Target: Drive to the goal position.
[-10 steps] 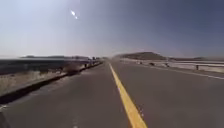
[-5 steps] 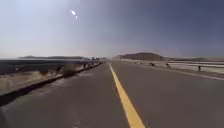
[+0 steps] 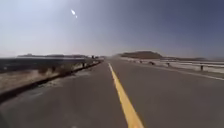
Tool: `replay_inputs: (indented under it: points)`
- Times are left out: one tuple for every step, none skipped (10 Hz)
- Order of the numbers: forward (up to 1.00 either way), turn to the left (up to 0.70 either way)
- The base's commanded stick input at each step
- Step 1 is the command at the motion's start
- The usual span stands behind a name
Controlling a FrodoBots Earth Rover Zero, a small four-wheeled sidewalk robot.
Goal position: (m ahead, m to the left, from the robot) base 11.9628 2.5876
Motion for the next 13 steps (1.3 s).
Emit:
replay_inputs:
  points:
    - [0.5,0.0]
    - [0.5,0.0]
    - [0.5,0.0]
    - [0.5,0.0]
    - [0.5,0.0]
    - [0.5,0.0]
    - [0.5,0.0]
    - [0.5,0.0]
    - [0.5,0.0]
    - [0.5,0.0]
    - [0.5,0.0]
    - [0.5,0.0]
    - [0.5,0.0]
